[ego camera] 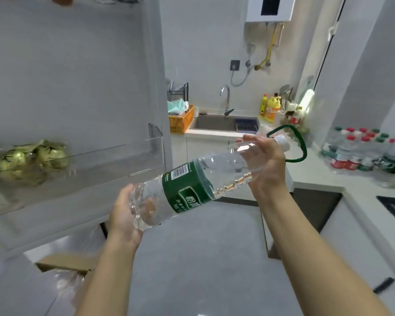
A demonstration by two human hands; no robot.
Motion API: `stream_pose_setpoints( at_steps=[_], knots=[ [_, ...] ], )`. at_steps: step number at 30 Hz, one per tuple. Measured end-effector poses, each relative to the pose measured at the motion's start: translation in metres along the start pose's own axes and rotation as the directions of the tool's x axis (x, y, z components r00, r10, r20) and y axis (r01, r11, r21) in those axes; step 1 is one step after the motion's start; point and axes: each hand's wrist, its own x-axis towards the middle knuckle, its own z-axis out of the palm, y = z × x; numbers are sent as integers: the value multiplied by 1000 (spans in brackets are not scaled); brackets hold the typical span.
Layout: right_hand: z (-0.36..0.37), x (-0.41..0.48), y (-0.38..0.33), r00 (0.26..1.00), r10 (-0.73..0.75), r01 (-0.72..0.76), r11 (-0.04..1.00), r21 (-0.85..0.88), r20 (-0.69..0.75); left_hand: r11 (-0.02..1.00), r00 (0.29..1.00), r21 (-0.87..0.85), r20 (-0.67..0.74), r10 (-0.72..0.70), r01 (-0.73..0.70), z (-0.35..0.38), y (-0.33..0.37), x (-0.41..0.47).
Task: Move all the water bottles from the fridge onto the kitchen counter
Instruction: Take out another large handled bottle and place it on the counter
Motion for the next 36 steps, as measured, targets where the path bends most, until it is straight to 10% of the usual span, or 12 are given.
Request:
stream_pose_setpoints(
  at_steps=[36],
  knots=[
    [-384,184,-132,892,-43,1,996,-92,-449,943,932,126,161,-326,308,366,-268,93]
  ],
)
